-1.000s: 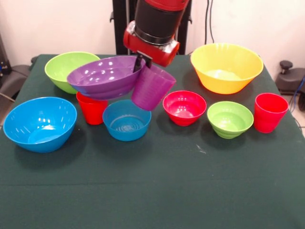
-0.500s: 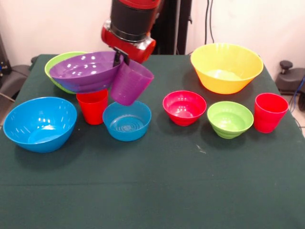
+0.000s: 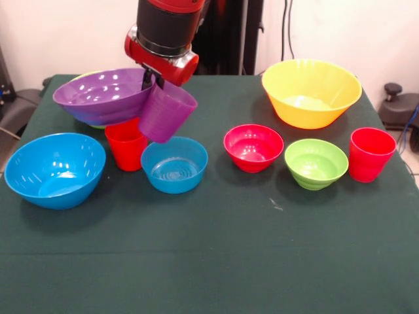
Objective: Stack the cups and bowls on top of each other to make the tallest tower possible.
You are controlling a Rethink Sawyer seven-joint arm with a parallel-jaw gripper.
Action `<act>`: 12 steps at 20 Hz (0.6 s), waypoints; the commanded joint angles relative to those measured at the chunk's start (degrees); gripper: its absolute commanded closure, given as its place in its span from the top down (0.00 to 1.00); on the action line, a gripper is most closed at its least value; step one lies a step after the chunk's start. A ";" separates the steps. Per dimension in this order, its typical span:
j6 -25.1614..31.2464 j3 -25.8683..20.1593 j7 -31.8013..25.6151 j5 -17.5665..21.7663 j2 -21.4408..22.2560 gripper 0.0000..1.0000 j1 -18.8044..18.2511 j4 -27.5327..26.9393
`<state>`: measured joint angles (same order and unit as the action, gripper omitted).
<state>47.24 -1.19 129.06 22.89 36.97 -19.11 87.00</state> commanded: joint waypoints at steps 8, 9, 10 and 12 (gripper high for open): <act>-1.84 -5.65 -7.85 3.17 -1.03 0.00 1.22 4.24; -1.94 -5.68 -7.86 3.24 -0.97 0.00 1.23 4.35; -1.83 -5.85 -8.03 3.13 -0.92 0.00 1.14 4.51; -1.61 -6.14 -8.35 2.95 -0.80 0.00 1.00 4.91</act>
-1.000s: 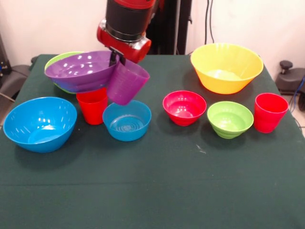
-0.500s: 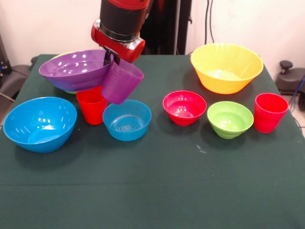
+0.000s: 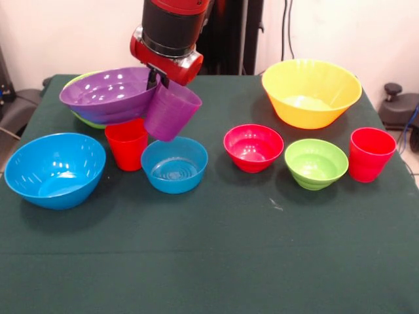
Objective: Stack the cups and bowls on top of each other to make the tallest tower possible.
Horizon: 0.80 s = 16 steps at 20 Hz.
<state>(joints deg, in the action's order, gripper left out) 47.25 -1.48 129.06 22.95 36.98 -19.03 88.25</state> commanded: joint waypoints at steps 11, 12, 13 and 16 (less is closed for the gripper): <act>-3.68 -5.88 -7.09 3.66 -1.51 0.00 1.25 4.75; -3.63 -5.89 -7.10 3.69 -1.59 0.00 1.22 4.67; -3.48 -5.93 -7.17 3.68 -1.60 0.00 1.21 4.60; -3.99 -5.82 -6.41 3.73 -2.01 0.00 1.48 4.52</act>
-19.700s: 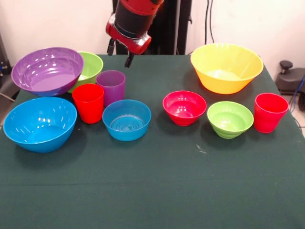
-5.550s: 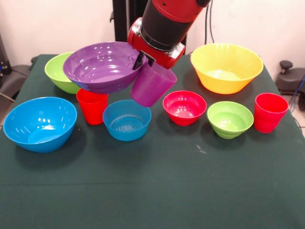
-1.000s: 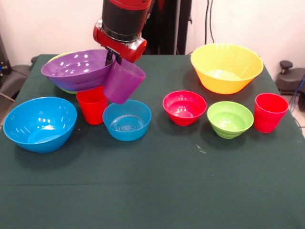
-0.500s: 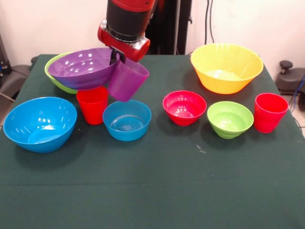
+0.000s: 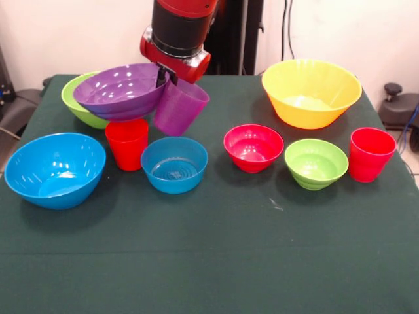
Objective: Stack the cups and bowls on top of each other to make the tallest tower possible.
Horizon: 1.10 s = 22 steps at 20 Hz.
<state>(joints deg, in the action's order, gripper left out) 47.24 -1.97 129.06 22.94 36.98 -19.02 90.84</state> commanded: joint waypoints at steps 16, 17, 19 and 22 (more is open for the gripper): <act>-5.66 -4.27 -4.63 4.40 -3.31 0.00 2.85 1.38; -5.75 -4.19 -4.56 4.41 -3.35 0.00 2.90 1.39; -5.96 -4.07 -4.44 4.42 -3.37 0.00 3.01 1.48; -6.22 -3.97 -4.32 4.36 -3.46 0.00 3.09 1.58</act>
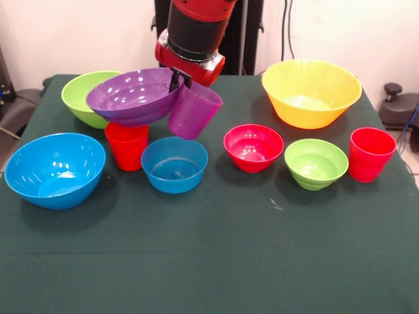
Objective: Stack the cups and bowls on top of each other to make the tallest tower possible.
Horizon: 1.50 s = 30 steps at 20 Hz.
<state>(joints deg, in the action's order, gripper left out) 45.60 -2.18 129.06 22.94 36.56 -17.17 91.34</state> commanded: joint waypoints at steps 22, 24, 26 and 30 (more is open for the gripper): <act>-9.73 -2.43 -3.22 7.75 -4.84 0.00 0.63 1.65; -10.31 -1.93 -2.50 8.64 -5.15 0.00 1.29 1.20; -9.85 -2.04 -1.98 8.10 -5.47 0.00 1.32 1.36; -9.63 -1.97 -1.99 7.73 -5.33 0.00 1.31 1.56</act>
<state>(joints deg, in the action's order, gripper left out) 40.07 -1.16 129.06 27.04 34.50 -17.15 91.78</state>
